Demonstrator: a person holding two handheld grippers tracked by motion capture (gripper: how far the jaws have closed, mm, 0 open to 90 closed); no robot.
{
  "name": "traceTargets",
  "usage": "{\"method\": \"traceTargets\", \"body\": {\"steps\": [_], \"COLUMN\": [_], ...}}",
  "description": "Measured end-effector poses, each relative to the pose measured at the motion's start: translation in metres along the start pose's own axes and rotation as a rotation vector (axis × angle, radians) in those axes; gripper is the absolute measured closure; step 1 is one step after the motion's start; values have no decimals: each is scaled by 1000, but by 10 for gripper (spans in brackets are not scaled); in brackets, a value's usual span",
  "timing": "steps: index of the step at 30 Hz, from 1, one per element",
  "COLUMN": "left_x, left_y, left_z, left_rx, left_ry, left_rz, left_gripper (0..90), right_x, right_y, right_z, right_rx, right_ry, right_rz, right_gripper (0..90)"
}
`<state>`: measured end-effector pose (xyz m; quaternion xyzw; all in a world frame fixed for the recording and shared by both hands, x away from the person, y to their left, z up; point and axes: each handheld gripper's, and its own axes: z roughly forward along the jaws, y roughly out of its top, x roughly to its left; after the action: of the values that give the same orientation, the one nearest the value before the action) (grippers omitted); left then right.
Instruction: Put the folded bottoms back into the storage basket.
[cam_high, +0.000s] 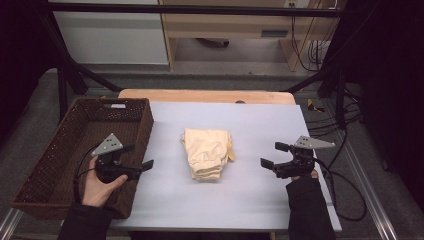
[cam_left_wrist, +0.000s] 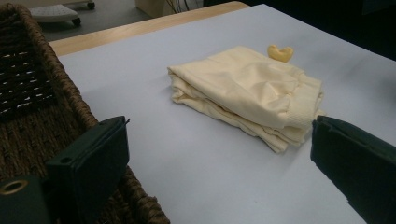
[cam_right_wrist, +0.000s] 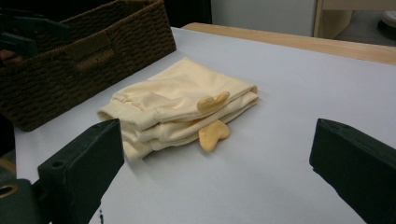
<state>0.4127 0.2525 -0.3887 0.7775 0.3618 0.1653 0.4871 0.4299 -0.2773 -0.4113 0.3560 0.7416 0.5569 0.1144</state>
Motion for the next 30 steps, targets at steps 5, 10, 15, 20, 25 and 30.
{"method": "traceTargets", "body": {"steps": [5, 10, 15, 20, 25, 30], "left_x": [-2, -4, -6, -8, -10, -12], "left_y": [2, 6, 8, 12, 16, 21], "left_z": [0, 0, -1, -4, -6, -7], "left_rx": [8, 14, 14, 7, 3, 0], "left_ry": [1, 6, 10, 8, 10, 11], "left_rz": [0, -1, -2, -2, -9, -6], "left_gripper": [39, 28, 28, 27, 26, 26], "right_x": [0, 0, 0, 0, 0, 0], "right_y": [0, -1, -1, -1, -1, -1], "right_z": [0, 1, 1, 1, 1, 1], "right_rx": [-1, 14, 13, 9, 10, 11], "right_ry": [1, 4, 5, 2, 3, 3], "right_rz": [-2, -2, -1, 2, 3, 3], "right_gripper": [32, 32, 33, 33, 33, 33]}}
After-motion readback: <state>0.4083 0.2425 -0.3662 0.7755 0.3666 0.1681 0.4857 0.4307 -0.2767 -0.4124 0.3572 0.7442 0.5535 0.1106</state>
